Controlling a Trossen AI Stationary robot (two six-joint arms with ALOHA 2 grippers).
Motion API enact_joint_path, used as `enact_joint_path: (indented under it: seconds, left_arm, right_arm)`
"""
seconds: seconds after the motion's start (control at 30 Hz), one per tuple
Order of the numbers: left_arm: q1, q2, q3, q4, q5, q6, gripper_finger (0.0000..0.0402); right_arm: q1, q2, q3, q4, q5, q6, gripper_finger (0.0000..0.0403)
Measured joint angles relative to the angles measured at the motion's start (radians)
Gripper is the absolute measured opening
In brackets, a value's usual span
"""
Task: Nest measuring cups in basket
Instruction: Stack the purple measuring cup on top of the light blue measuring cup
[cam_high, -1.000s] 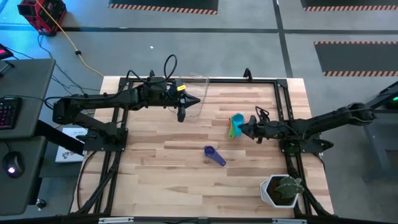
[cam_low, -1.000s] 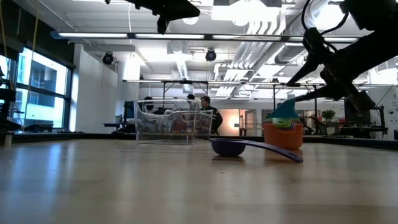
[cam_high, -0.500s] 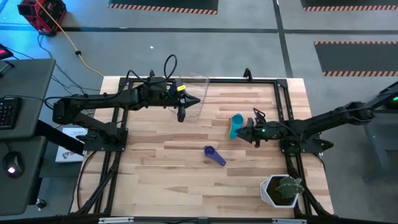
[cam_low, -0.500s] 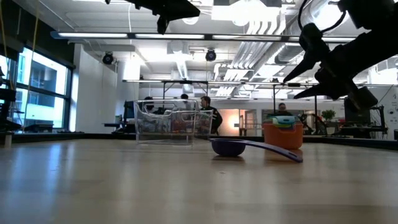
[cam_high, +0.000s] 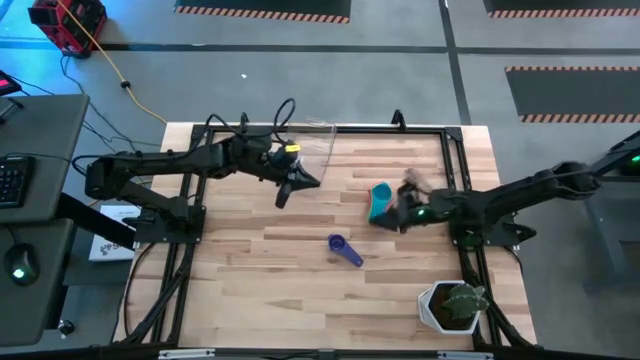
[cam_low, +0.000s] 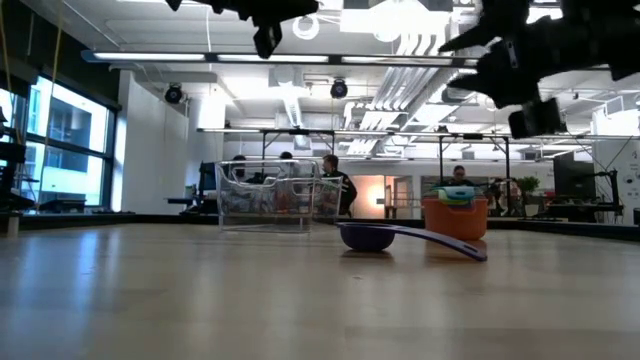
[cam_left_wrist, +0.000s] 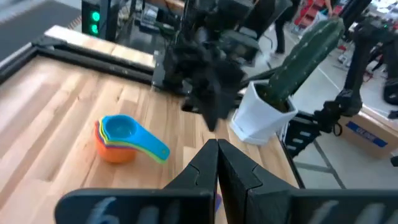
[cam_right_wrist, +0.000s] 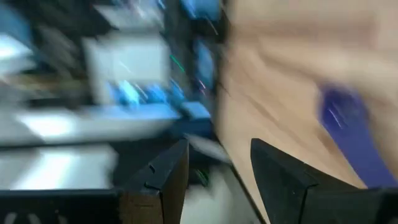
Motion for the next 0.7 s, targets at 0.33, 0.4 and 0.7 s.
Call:
enact_joint_path:
  seconds: [0.33, 0.4, 0.7]
  left_arm:
    - [-0.005, 0.0, 0.0, -0.03, -0.047, -0.012, 0.0]
    - [-0.005, 0.0, 0.0, -0.031, -0.05, -0.025, 0.0]
    - [-0.005, 0.0, 0.0, -0.033, -0.048, -0.026, 0.0]
  right_arm:
    - [0.01, 0.374, 0.294, -0.502, -0.155, -0.361, 0.0165]
    - [0.011, 0.444, 0.311, -0.481, -0.148, -0.401, 0.0165]
    - [0.018, 0.65, 0.359, -0.366, -0.142, -0.452, 0.0165]
